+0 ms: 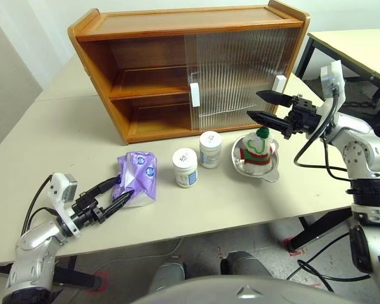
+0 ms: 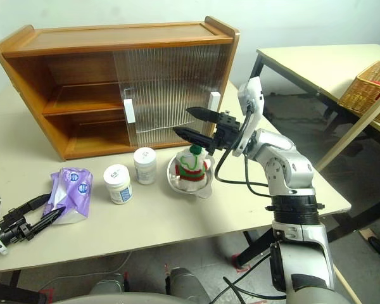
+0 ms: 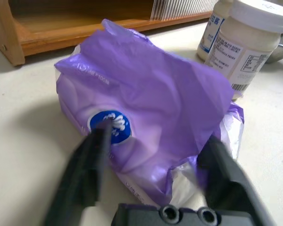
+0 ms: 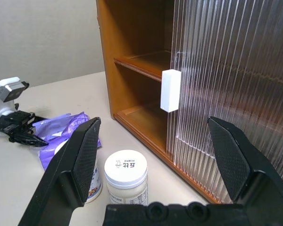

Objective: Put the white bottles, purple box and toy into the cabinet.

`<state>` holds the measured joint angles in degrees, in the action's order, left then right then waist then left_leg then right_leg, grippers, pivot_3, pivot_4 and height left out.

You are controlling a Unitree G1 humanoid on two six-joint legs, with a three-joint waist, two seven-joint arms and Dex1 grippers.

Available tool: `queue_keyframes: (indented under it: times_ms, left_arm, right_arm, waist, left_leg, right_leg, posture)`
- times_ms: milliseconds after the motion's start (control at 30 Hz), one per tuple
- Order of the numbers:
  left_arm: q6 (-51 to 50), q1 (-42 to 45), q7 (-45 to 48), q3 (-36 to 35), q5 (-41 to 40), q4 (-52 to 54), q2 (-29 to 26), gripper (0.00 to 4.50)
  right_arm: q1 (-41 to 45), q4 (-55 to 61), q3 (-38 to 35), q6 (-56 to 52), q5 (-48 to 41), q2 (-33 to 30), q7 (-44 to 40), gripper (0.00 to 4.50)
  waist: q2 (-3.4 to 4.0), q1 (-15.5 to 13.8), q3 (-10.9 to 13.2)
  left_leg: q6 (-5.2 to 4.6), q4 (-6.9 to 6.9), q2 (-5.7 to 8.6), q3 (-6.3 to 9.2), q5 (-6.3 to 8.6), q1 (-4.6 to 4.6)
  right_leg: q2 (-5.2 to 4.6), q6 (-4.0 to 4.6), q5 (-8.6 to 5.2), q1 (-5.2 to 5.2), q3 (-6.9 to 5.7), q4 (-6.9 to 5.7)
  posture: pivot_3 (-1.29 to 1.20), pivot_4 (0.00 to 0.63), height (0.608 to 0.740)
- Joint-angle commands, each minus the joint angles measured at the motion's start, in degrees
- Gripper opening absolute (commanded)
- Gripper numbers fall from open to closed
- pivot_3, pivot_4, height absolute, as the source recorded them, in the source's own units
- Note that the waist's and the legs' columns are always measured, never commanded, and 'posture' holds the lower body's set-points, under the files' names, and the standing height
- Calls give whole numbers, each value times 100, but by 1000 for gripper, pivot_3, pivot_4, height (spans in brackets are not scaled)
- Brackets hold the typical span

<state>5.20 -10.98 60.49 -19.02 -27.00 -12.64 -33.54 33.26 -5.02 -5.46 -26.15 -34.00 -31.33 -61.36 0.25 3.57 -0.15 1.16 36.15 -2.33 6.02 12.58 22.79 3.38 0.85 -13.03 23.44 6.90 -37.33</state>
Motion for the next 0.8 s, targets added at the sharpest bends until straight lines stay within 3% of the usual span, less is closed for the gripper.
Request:
queue_keyframes:
  times_ms: [33,233,567,800]
  left_arm:
    - [-134,62,-65,38,-39,176,5,2086]
    - [-546,112,-209,27,-159,691,-42,44]
    - [-1611,452,-764,15,-552,1888,-114,44]
    - [-2621,1348,-1651,-237,-1457,2717,-64,44]
  right_arm:
    - [93,18,-25,71,16,15,2,4500]
    - [105,5,-17,90,26,40,9,4500]
    - [152,-50,-7,137,51,67,6,4500]
    - [199,-113,12,175,71,98,-10,4500]
  waist:
    - [0,0,0]
    - [0,1,0]
    - [-1,0,0]
    - [-2,-12,1]
  left_leg:
    - [0,0,1,-1,0,0]
    - [-3,2,4,-8,-2,1]
    - [-4,23,-6,-19,-3,1]
    - [-8,25,-14,-11,-5,-19]
  right_leg:
    - [0,0,0,0,0,0]
    - [6,-1,0,0,0,0]
    - [64,4,3,-8,10,1]
    - [92,12,12,-32,6,0]
  posture:
    - [-79,0,740]
    - [-80,0,740]
    - [-81,0,740]
    - [-75,0,740]
